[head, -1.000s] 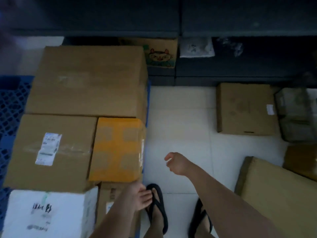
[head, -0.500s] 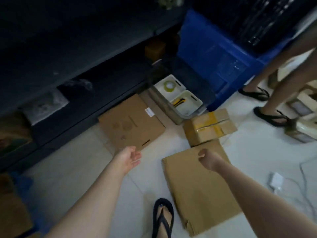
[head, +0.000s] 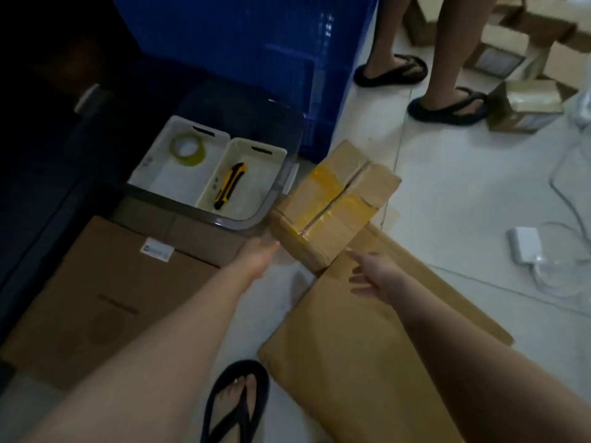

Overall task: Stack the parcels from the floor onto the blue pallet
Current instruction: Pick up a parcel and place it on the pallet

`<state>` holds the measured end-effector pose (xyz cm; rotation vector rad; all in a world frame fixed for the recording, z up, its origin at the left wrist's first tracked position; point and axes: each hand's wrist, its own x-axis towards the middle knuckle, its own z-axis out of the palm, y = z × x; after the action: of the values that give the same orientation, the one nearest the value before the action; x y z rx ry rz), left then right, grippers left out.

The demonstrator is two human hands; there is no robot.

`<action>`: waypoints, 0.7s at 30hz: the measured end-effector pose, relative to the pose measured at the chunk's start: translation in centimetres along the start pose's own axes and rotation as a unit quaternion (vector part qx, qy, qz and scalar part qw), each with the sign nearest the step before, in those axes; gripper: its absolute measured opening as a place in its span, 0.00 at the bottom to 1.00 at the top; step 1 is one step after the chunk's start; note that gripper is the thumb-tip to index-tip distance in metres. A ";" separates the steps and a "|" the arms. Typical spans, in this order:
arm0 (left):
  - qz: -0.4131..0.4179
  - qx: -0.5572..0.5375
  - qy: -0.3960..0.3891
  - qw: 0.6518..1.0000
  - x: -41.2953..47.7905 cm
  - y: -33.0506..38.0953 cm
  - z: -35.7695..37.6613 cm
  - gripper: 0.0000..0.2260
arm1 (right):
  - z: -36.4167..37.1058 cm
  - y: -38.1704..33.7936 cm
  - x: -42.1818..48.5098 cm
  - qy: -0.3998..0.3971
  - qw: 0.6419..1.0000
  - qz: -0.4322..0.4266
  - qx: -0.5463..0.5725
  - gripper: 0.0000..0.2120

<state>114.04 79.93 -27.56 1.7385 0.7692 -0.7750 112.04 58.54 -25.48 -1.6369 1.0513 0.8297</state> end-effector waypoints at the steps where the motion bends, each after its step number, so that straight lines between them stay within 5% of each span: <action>1: 0.029 0.027 0.004 0.999 2.4 -0.2 1.0 0.23 | 1.0 0.3 2.1 -0.004 0.998 0.005 0.058 0.28; 4: 0.101 0.033 0.019 0.994 7.8 -0.6 3.6 0.35 | 3.2 1.4 7.0 -0.062 0.979 0.005 0.193 0.34; 8: 0.081 -0.069 0.082 0.991 10.4 -0.6 5.4 0.41 | 4.7 3.6 9.8 -0.125 0.963 -0.022 0.238 0.35; 13: 0.086 -0.139 0.075 0.984 8.6 0.0 6.7 0.27 | 3.6 4.3 9.1 -0.132 0.922 -0.060 0.358 0.19; 21: 0.139 -0.055 0.123 0.981 -9.0 0.4 5.7 0.20 | -1.1 7.2 -4.4 -0.096 0.918 -0.021 0.384 0.21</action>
<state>108.33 73.23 -21.61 1.8128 0.6978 -0.3257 103.78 57.51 -23.89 -0.8863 1.0185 0.4386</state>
